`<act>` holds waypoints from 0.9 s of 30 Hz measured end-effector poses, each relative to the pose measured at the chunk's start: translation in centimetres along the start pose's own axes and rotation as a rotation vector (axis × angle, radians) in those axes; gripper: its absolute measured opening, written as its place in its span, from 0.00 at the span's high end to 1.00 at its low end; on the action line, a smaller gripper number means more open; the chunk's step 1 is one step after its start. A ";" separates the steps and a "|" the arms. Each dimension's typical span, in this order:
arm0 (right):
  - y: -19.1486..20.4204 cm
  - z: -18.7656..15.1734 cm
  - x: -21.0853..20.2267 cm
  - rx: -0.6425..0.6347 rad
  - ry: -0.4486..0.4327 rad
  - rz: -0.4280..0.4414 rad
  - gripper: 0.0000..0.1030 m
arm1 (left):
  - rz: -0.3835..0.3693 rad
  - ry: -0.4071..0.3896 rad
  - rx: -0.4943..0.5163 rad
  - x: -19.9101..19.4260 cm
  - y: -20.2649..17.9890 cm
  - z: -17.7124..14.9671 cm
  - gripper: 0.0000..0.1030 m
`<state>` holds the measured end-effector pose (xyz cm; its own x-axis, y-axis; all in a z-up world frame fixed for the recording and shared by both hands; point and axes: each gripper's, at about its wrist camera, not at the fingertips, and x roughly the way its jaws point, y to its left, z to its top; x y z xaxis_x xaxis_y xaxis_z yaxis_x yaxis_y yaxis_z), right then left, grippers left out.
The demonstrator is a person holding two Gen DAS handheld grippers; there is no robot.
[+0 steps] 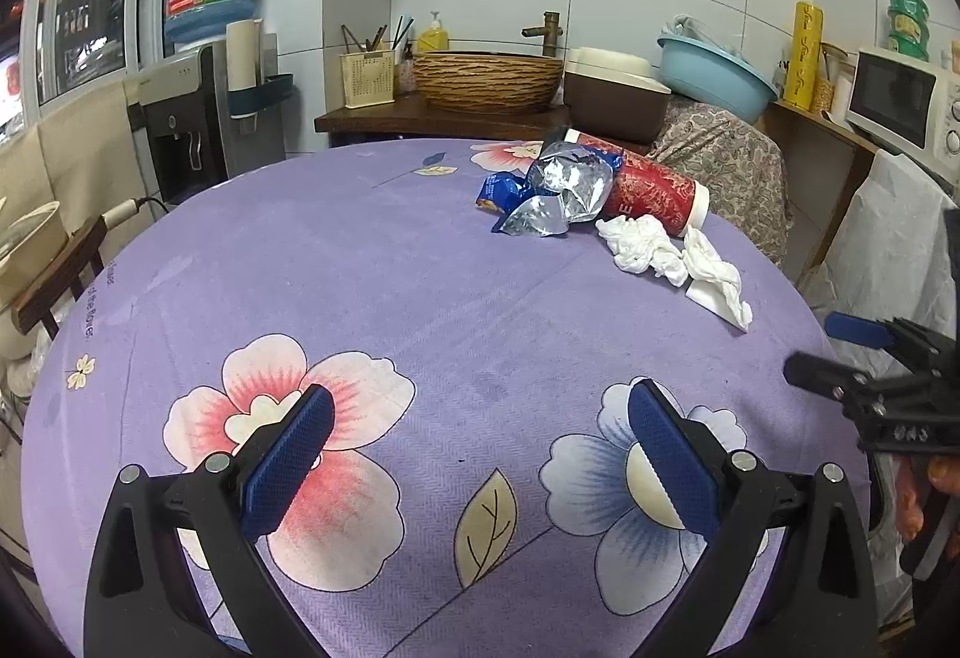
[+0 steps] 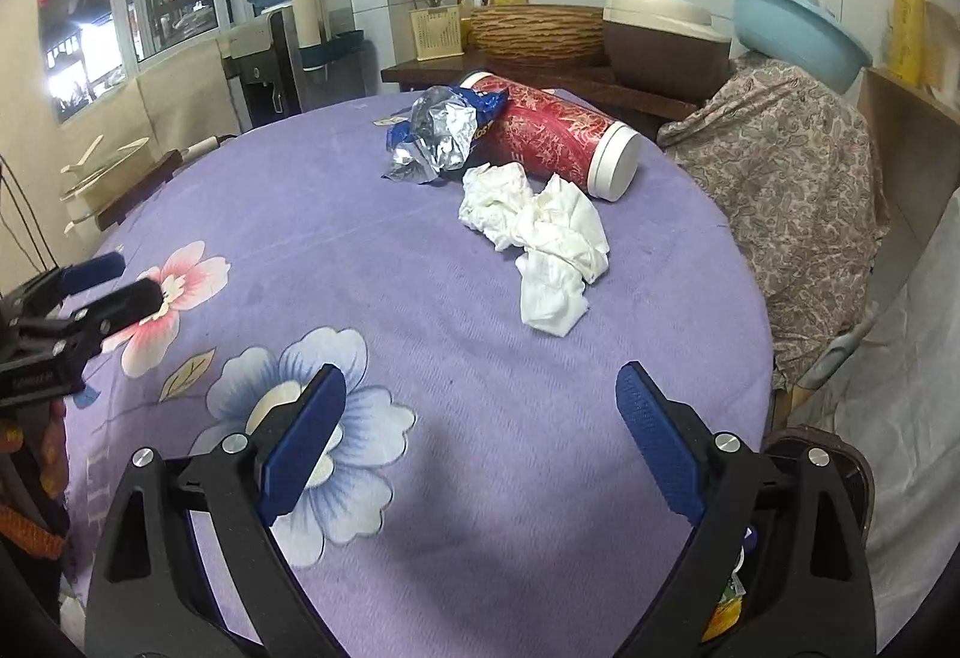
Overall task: Collect trash
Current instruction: 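Move the right gripper to the crumpled white tissue and grasp it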
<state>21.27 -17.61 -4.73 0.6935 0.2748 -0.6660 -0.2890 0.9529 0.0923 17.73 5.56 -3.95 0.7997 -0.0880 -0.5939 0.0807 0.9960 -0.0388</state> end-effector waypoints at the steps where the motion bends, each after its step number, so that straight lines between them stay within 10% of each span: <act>1: 0.0 0.4 0.5 -0.006 0.005 -0.008 0.12 | -0.002 0.001 0.000 0.0 0.0 0.0 0.06; 8: -1.2 3.1 5.7 -0.024 0.072 -0.074 0.13 | -0.016 0.016 0.003 0.3 0.4 -0.3 0.06; 18: -3.7 3.5 8.3 0.021 0.103 -0.086 0.82 | -0.022 0.053 0.042 1.1 -0.7 -0.7 0.06; 27: -4.0 2.5 4.9 0.023 0.015 -0.060 0.93 | -0.063 0.073 0.109 1.6 -3.7 0.0 0.06</act>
<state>27.49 -19.71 -6.48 0.6987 0.2157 -0.6822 -0.2320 0.9702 0.0691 18.69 1.73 -4.79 0.7462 -0.1450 -0.6497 0.1965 0.9805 0.0068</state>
